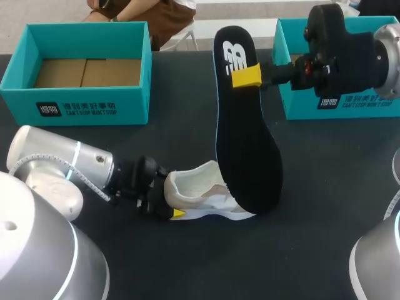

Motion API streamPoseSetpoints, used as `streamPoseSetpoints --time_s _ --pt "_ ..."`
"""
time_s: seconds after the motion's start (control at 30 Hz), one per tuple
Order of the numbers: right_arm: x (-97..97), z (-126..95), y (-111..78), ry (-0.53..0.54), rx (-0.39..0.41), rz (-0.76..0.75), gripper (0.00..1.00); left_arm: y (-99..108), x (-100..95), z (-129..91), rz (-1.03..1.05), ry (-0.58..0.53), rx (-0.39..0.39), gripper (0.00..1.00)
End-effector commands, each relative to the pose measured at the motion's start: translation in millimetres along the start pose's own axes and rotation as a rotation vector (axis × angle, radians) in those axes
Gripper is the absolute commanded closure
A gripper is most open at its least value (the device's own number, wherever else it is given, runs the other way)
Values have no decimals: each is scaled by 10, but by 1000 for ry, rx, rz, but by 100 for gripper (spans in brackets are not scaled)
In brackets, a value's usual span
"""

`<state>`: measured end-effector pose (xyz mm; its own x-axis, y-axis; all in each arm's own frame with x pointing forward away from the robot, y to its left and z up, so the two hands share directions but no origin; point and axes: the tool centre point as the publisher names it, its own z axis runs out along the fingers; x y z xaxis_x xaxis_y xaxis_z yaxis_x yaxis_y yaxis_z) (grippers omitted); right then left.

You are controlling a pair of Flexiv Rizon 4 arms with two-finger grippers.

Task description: Take the shoe out of the shoebox, open the shoe tongue, remove and reinsert the insole, then place the shoe into the shoebox

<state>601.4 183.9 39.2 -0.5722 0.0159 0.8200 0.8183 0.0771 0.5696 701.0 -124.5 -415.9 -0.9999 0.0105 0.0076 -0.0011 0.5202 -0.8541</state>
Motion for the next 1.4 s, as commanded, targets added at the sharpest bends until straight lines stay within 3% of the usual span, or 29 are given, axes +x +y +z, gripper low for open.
streamPoseSetpoints --time_s 0.03,0.3,0.5,1.03,1.4 --pt "-5 20 5 -1 1 2 100 -43 33 -129 1 -19 3 0" --pt "-5 20 5 -1 1 2 100 -124 -22 -276 9 -54 -52 0" --pt "-5 20 5 -1 1 2 100 -206 -28 -409 -31 -45 -135 0" --pt "-5 20 5 -1 1 2 100 -206 -31 -432 -37 -38 -126 0" --pt "-5 20 5 -1 1 2 100 -338 -98 -583 1 -85 -240 0"
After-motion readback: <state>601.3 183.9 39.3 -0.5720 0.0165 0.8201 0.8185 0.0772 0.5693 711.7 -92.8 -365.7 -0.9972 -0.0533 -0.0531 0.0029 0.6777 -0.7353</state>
